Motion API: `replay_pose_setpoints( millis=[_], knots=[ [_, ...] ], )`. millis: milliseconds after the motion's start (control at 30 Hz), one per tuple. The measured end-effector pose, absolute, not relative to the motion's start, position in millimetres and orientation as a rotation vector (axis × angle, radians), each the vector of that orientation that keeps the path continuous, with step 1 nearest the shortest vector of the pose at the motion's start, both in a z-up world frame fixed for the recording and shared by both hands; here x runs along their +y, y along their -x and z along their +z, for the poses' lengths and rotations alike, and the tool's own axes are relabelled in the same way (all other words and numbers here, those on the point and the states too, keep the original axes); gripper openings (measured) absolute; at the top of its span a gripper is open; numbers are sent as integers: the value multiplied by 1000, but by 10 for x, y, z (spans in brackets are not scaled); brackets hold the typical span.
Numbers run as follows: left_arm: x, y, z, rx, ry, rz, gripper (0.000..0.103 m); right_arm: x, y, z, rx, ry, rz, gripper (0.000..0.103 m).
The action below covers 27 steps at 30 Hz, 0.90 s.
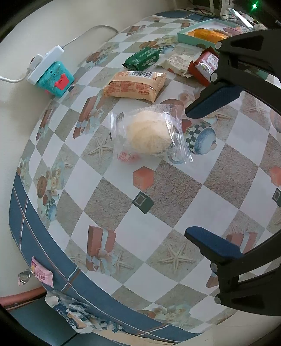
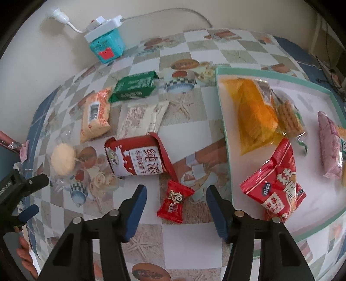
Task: Organize snacks
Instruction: 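Grasp the small red candy with the right tool while the left tool approaches the clear round-bread bag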
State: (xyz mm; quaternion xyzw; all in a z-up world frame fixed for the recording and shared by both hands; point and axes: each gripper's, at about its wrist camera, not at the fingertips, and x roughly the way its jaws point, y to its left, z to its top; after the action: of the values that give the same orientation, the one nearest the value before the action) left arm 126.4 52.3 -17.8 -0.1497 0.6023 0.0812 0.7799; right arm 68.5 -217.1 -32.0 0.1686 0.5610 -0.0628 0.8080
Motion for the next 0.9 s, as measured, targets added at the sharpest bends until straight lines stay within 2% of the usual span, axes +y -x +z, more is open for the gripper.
replay_pose_setpoints(
  millis=[467,767,900],
  knots=[
    [525,-1277,-180,1298,328,182,100,-2010,-714,-423,1241,-269,-150,39],
    [520,-1280,-183,1299,323,183,100,-1919,-719,-434,1247,-180,-170,33],
    [520,-1288,-190,1302,322,182,100,-1864,-740,-449,1242,-158,-173,26]
  ],
)
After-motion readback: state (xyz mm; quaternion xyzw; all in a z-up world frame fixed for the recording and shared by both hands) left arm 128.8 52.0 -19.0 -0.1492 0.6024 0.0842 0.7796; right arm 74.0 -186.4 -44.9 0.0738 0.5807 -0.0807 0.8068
